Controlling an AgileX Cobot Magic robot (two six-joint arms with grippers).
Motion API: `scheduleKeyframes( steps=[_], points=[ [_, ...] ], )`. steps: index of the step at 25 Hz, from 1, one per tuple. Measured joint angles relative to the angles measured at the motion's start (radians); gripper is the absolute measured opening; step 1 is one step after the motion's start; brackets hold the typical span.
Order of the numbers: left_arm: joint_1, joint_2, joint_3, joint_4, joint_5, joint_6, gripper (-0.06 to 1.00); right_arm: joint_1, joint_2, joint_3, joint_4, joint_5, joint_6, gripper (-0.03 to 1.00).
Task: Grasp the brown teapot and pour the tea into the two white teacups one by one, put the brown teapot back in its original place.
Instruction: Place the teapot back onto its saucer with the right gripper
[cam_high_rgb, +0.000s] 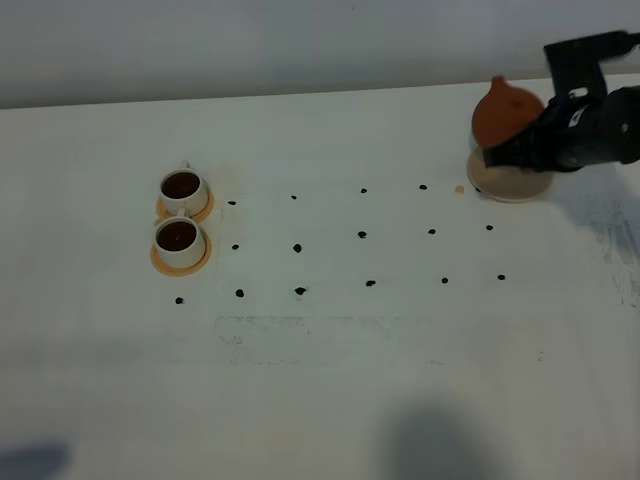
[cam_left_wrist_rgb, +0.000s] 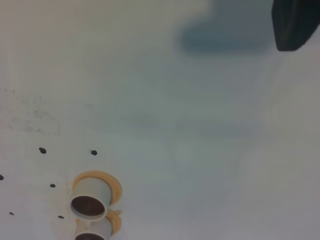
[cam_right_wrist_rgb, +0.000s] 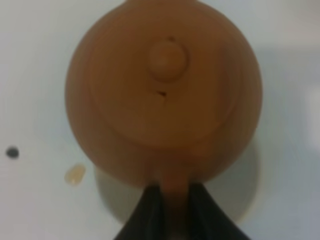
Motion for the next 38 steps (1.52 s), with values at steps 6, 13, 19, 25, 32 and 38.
scheduleKeyframes(
  steps=[6, 13, 19, 25, 32, 38],
  points=[
    [0.0, 0.0, 0.0, 0.0, 0.0, 0.0, 0.32, 0.007, 0.049, 0.002, 0.0, 0.001, 0.013, 0.09],
    [0.0, 0.0, 0.0, 0.0, 0.0, 0.0, 0.32, 0.006, 0.05, 0.011, -0.004, -0.006, 0.017, 0.09],
    [0.0, 0.0, 0.0, 0.0, 0.0, 0.0, 0.32, 0.006, 0.045, 0.011, -0.008, 0.007, 0.017, 0.09],
    [0.0, 0.0, 0.0, 0.0, 0.0, 0.0, 0.32, 0.006, 0.016, 0.011, -0.011, 0.042, 0.017, 0.09],
    [0.0, 0.0, 0.0, 0.0, 0.0, 0.0, 0.31, 0.006, 0.014, 0.012, -0.028, 0.048, 0.017, 0.09],
    [0.0, 0.0, 0.0, 0.0, 0.0, 0.0, 0.31, 0.006, 0.017, 0.012, -0.03, 0.063, 0.017, 0.09]
  ],
)
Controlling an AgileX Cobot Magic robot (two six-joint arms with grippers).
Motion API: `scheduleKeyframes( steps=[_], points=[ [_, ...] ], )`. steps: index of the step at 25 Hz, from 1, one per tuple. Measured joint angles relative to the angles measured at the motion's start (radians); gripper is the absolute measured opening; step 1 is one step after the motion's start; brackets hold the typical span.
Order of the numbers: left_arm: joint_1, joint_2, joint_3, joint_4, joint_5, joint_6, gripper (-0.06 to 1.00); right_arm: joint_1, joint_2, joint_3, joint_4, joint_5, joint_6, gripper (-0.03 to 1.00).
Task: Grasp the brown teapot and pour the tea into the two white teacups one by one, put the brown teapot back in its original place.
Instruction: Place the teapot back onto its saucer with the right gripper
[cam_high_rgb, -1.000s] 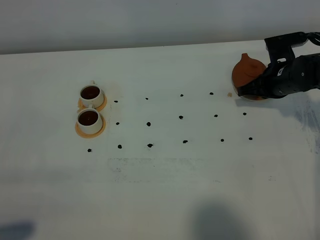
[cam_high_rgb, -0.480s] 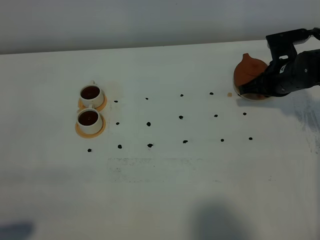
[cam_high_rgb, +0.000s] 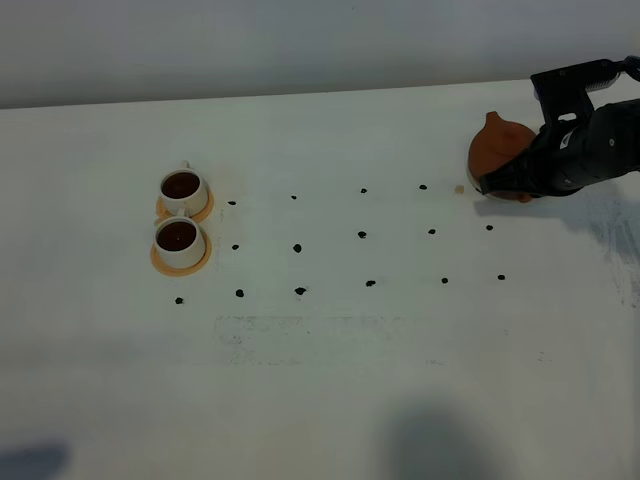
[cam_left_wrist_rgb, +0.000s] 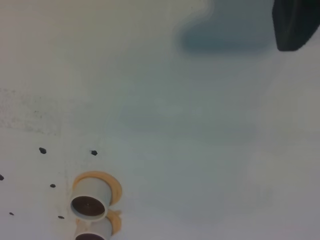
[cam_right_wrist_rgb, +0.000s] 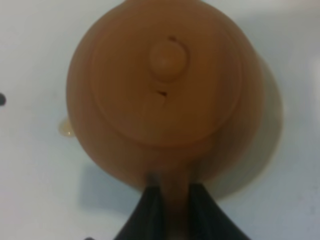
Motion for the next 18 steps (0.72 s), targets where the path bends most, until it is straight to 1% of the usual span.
scheduleKeyframes(
  steps=[10, 12, 15, 18],
  points=[
    [0.0, 0.0, 0.0, 0.0, 0.0, 0.0, 0.31, -0.008, 0.0, 0.0, -0.004, 0.044, 0.0, 0.09],
    [0.0, 0.0, 0.0, 0.0, 0.0, 0.0, 0.31, -0.008, 0.0, 0.0, -0.004, 0.048, 0.0, 0.11],
    [0.0, 0.0, 0.0, 0.0, 0.0, 0.0, 0.31, -0.008, 0.0, 0.0, -0.006, 0.061, 0.002, 0.19],
    [0.0, 0.0, 0.0, 0.0, 0.0, 0.0, 0.31, -0.009, -0.001, 0.0, -0.007, 0.065, 0.003, 0.31]
  ],
)
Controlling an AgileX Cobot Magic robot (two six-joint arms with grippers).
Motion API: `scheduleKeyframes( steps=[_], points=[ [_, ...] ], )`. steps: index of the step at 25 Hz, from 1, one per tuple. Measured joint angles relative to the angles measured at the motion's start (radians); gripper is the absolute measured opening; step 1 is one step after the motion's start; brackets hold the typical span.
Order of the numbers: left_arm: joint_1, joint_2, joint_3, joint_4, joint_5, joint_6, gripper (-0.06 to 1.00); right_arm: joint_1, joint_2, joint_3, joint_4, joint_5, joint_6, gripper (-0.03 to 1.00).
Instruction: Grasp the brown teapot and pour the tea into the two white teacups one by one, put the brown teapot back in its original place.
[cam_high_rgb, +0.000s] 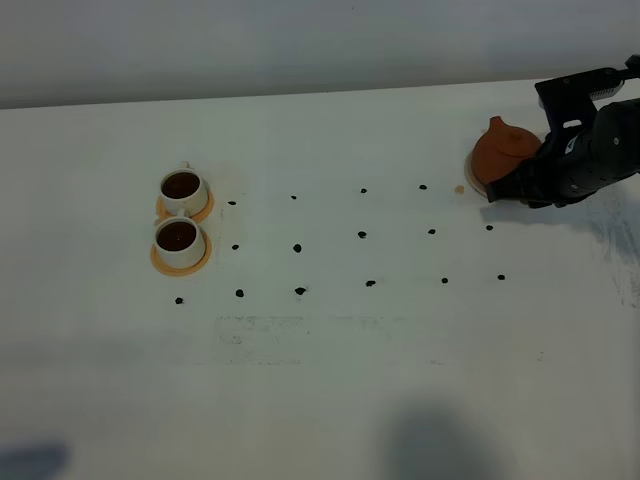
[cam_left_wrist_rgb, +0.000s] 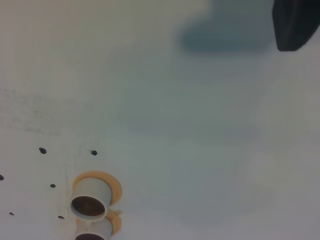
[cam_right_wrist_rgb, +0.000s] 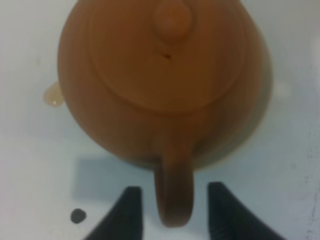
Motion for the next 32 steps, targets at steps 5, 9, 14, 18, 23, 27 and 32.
scheduleKeyframes(
  steps=[5, 9, 14, 18, 23, 27, 32],
  points=[
    [0.0, 0.0, 0.0, 0.0, 0.0, 0.0, 0.31, 0.0, -0.005, 0.0, -0.008, 0.01, 0.0, 0.43],
    [0.0, 0.0, 0.0, 0.0, 0.0, 0.0, 0.31, 0.0, -0.07, 0.0, -0.015, 0.015, 0.001, 0.44],
    [0.0, 0.0, 0.0, 0.0, 0.0, 0.0, 0.31, -0.022, -0.226, 0.032, -0.022, -0.007, 0.018, 0.44],
    [0.0, 0.0, 0.0, 0.0, 0.0, 0.0, 0.31, -0.052, -0.376, 0.113, -0.022, -0.018, 0.042, 0.42],
    [0.0, 0.0, 0.0, 0.0, 0.0, 0.0, 0.31, -0.061, -0.602, 0.24, -0.023, 0.011, 0.05, 0.41],
    [0.0, 0.0, 0.0, 0.0, 0.0, 0.0, 0.31, -0.061, -0.801, 0.319, -0.023, 0.102, 0.053, 0.41],
    [0.0, 0.0, 0.0, 0.0, 0.0, 0.0, 0.31, -0.061, -1.055, 0.423, -0.023, 0.212, 0.053, 0.41]
  ],
)
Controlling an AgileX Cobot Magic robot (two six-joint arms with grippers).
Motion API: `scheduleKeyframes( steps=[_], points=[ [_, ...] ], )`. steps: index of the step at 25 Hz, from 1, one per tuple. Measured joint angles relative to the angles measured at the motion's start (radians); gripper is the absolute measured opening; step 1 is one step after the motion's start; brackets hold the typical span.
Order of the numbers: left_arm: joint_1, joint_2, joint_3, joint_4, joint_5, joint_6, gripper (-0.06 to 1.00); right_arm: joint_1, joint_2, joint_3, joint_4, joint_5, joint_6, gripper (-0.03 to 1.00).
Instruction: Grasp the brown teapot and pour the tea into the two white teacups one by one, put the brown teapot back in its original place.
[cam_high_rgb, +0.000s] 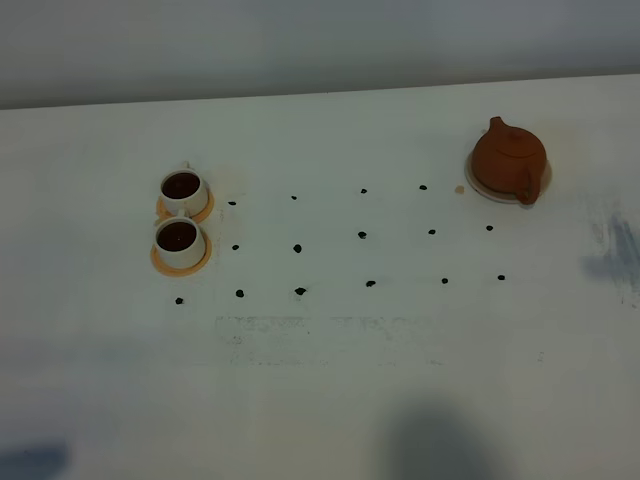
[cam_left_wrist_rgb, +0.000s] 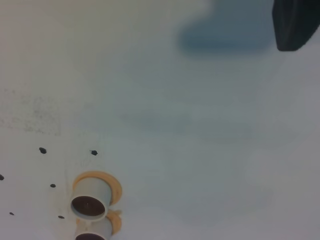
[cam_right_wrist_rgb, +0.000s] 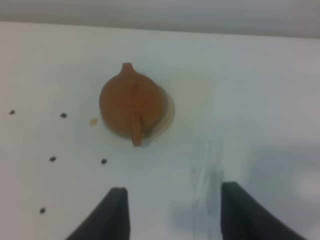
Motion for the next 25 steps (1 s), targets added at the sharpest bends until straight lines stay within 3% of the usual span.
scheduleKeyframes(
  steps=[8, 15, 22, 25],
  points=[
    [0.0, 0.0, 0.0, 0.0, 0.0, 0.0, 0.31, 0.0, -0.386, 0.055, 0.0, 0.229, 0.001, 0.41],
    [0.0, 0.0, 0.0, 0.0, 0.0, 0.0, 0.31, 0.0, -0.667, 0.147, 0.0, 0.346, 0.005, 0.4],
    [0.0, 0.0, 0.0, 0.0, 0.0, 0.0, 0.31, 0.0, -0.807, 0.165, -0.047, 0.499, 0.018, 0.4],
    [0.0, 0.0, 0.0, 0.0, 0.0, 0.0, 0.31, 0.0, -0.83, 0.183, -0.077, 0.513, 0.018, 0.4]
  ],
)
